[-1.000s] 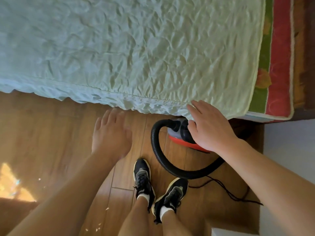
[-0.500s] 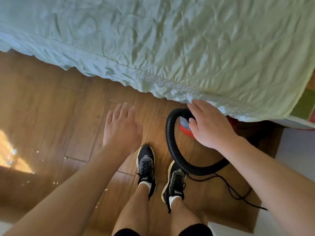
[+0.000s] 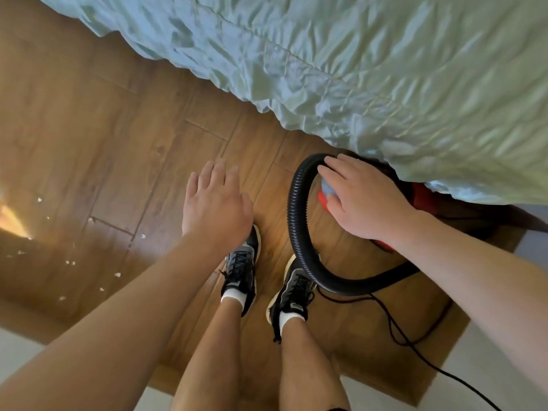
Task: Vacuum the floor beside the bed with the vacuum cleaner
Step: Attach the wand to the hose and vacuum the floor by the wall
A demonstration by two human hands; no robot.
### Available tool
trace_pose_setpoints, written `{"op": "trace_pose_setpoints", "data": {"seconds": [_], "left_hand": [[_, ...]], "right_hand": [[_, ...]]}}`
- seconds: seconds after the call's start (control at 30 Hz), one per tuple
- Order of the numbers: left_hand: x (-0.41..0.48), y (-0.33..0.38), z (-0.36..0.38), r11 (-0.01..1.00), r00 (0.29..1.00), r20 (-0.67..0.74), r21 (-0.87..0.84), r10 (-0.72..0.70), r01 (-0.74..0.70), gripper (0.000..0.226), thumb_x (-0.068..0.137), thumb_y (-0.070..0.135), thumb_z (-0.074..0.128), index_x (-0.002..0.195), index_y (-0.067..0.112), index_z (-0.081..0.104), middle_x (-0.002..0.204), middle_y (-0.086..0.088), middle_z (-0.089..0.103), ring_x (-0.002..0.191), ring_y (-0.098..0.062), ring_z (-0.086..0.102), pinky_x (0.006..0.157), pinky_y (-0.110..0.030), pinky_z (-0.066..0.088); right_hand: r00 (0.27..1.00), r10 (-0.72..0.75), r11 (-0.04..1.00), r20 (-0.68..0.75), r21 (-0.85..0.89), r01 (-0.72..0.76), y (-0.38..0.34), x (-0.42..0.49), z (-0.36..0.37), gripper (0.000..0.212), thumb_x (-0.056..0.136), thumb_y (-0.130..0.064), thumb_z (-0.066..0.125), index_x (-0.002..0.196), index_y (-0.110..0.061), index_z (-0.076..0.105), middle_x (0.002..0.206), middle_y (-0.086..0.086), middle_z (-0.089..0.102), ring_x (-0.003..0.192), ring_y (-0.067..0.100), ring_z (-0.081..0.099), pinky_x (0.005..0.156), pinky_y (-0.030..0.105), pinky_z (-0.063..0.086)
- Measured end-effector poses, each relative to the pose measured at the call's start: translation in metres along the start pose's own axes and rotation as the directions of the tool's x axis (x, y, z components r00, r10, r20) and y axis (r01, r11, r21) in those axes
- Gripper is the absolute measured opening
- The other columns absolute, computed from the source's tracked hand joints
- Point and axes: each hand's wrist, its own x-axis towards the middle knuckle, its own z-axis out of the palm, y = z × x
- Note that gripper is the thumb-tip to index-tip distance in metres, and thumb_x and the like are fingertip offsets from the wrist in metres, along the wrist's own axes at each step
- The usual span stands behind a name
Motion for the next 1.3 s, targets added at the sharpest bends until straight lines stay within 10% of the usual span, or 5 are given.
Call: {"op": "trace_pose_setpoints", "data": {"seconds": [0.8, 1.3], "left_hand": [[-0.002, 0.009, 0.072, 0.994, 0.997, 0.071, -0.098, -0.036, 0.043, 0.058, 0.104, 0.033, 0.033, 0.157, 0.011, 0.027, 0.166, -0.013, 0.025, 0.155, -0.029, 0.017, 0.127, -0.048, 0.012], [-0.019, 0.021, 0.061, 0.968, 1.000, 0.021, -0.252, -0.006, 0.011, 0.065, 0.104, 0.056, 0.019, 0.144, 0.014, 0.049, 0.159, -0.011, 0.040, 0.151, -0.029, 0.028, 0.125, -0.048, 0.018]], "right_hand": [[0.944, -0.324, 0.946, -0.058, -0.027, 0.323, -0.014, 0.033, 0.052, 0.059, 0.078, -0.003, 0.078, 0.133, -0.019, 0.065, 0.152, 0.016, 0.048, 0.142, 0.043, 0.039, 0.108, 0.063, 0.042], [0.985, -0.152, 0.981, -0.087, 0.106, 0.160, -0.020, 0.059, 0.025, 0.054, 0.086, -0.015, 0.078, 0.136, -0.023, 0.061, 0.153, 0.006, 0.048, 0.147, 0.034, 0.034, 0.110, 0.054, 0.038]]}}
